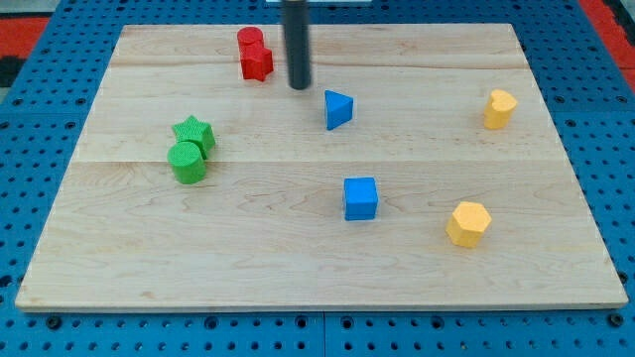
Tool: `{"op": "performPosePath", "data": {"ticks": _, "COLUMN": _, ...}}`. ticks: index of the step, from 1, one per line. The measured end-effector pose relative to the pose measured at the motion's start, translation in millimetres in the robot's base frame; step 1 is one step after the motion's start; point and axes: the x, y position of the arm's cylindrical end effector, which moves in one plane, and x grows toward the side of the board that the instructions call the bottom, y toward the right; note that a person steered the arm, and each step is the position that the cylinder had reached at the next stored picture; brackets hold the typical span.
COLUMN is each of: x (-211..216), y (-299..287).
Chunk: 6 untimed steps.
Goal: Slide blue triangle to the blue cube
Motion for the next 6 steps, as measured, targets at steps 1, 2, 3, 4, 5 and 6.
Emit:
{"op": "performPosePath", "data": {"ticks": 1, "x": 36, "y": 31}}
{"op": "performPosePath", "data": {"ticks": 2, "x": 65, "y": 51}}
{"op": "performPosePath", "data": {"ticks": 3, "x": 89, "y": 72}}
{"op": "performPosePath", "data": {"ticks": 4, "x": 96, "y": 88}}
{"op": "performPosePath", "data": {"ticks": 5, "x": 118, "y": 111}}
{"op": "performPosePath", "data": {"ticks": 6, "x": 142, "y": 113}}
